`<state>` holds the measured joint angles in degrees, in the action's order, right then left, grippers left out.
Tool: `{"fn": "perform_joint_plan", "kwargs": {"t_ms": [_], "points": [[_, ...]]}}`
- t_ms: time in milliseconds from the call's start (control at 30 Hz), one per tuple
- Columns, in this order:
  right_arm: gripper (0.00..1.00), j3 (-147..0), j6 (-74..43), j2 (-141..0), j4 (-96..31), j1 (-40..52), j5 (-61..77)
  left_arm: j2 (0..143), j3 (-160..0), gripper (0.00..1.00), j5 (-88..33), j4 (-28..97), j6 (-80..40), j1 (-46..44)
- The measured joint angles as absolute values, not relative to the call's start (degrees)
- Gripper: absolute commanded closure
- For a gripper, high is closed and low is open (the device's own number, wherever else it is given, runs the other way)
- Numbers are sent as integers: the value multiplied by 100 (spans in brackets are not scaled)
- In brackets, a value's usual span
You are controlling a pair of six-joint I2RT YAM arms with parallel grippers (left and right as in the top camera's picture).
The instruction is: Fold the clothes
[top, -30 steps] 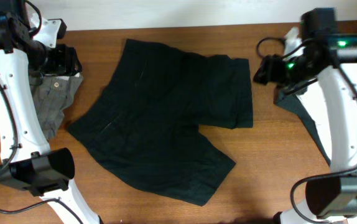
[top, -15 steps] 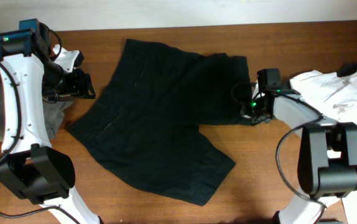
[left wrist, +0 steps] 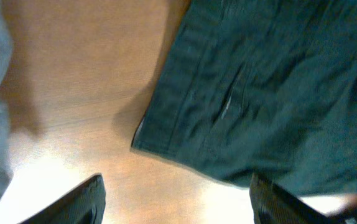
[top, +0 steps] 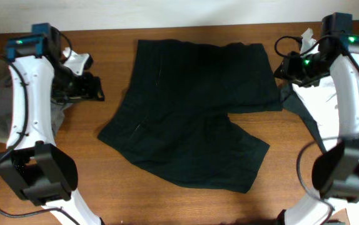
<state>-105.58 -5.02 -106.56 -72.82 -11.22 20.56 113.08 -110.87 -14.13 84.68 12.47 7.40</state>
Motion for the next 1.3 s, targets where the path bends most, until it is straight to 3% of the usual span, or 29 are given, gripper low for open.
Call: {"fn": "perform_joint_plan", "kwargs": {"t_ms": [133, 233, 400, 500, 567, 633, 733, 833, 900, 967, 1000, 1133, 1300], "points": [[50, -10600, -602, -9996, -8774, -996, 1911, 11295, -9647, 24, -1656, 7004, 1258, 252], [49, -9837, -755, -9953, -8809, -991, 1723, 11292, -8694, 30, -1717, 6014, 1326, -215], [40, -7422, -1345, -10027, -7498, -1004, 1619, 11303, -7760, 30, -1717, 5218, 1391, -390], [41, -6204, -1804, -10055, -6309, -1151, 1645, 11303, -7625, 30, -1715, 4987, 1396, -390], [51, -5522, -1981, -10060, -5175, -1286, 1905, 11303, -7616, 30, -1710, 4941, 1396, -390], [92, -5223, -2200, -9926, -4692, -1315, 2141, 11303, -7616, 30, -1715, 4934, 1396, -390], [96, -5089, -2239, -9950, -3970, -1315, 2373, 11303, -7616, 30, -1715, 4941, 1396, -390], [96, -6036, -1994, -9992, -5013, -1350, 2263, 11303, -7616, 30, -1688, 4947, 1393, -390], [96, -7454, -1835, -9977, -5791, -1352, 1752, 11303, -7601, 30, -1592, 4989, 1396, -390], [39, -8193, -1769, -9924, -5763, -1354, 1363, 11303, -7594, 30, -1575, 4995, 1396, -390], [26, -8320, -1745, -9894, -5673, -1354, 1223, 11303, -7594, 30, -1559, 4989, 1396, -390], [24, -8333, -1688, -9996, -6353, -1363, 878, 11303, -7594, 24, -1555, 4987, 1396, -390], [27, -7887, -1496, -10051, -7310, -1341, 816, 11303, -7594, 24, -1431, 5037, 1398, -333]]}}
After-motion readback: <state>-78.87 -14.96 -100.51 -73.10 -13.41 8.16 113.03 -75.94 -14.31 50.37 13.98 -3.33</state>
